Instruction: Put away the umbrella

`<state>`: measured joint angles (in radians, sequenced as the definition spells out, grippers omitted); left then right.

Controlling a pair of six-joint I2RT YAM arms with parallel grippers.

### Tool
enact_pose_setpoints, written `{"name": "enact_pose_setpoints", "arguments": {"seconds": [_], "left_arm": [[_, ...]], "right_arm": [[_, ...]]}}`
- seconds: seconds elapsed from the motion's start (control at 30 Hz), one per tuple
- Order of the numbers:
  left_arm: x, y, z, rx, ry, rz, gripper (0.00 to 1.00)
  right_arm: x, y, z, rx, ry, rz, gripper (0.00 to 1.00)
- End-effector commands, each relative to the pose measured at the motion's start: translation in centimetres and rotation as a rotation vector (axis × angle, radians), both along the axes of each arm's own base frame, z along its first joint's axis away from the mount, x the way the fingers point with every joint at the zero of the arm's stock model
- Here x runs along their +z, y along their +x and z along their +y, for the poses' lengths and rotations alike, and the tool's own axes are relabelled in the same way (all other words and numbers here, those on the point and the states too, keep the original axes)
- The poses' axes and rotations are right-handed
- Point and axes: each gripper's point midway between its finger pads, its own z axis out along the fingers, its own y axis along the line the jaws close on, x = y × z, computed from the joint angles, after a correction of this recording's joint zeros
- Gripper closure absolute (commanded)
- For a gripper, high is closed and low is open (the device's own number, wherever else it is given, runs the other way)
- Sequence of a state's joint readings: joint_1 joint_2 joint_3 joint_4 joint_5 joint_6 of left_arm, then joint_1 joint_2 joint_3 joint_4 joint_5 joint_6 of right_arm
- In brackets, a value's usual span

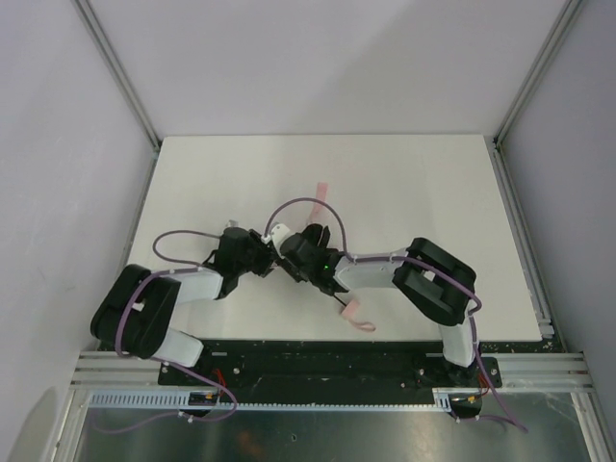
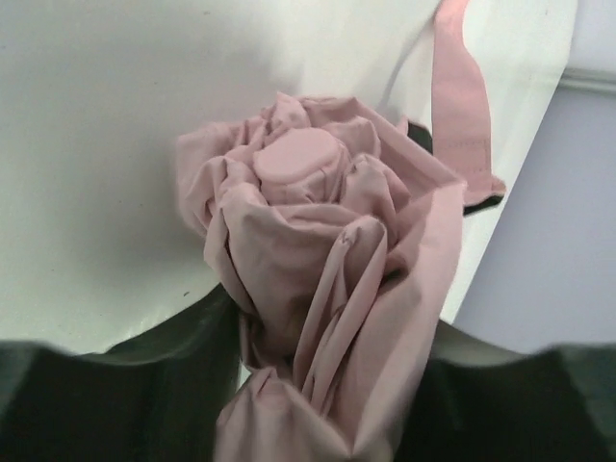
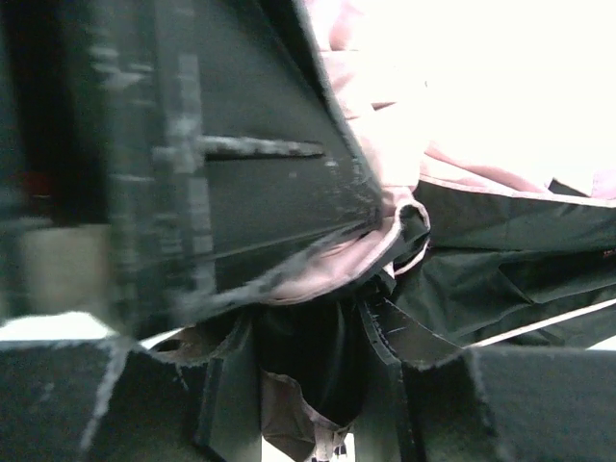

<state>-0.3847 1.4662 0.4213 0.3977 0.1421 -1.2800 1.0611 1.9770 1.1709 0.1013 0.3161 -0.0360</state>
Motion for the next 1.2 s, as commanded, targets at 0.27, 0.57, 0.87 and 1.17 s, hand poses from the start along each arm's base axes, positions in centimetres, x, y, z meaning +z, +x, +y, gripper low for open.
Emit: {"name": "enact_pose_setpoints", "arguments": {"seconds": [0.27, 0.57, 0.87, 1.17], "left_arm": [[3.7, -3.0, 3.0, -0.128, 0.023, -0.175, 0.01], [8.5, -3.3, 5.5, -0.081, -0.037, -0.185, 0.14], [14.0, 2.8, 4.1, -0.031, -0.215, -0.108, 0.28], [12.3, 5.8, -2.1, -0.176, -0.326, -0.011, 0.4]], "right_arm": [[-2.8, 0.5, -3.1, 0.033, 0.047, 0.151, 1.0], [-2.3, 0.6, -3.3, 0.031, 0.037, 0.123, 1.0], [-1.6, 0.6, -3.3, 0.032, 0.019, 0.087, 1.0], [-1.4, 0.6, -3.4, 0.031, 0.016, 0.083, 1.0]]}}
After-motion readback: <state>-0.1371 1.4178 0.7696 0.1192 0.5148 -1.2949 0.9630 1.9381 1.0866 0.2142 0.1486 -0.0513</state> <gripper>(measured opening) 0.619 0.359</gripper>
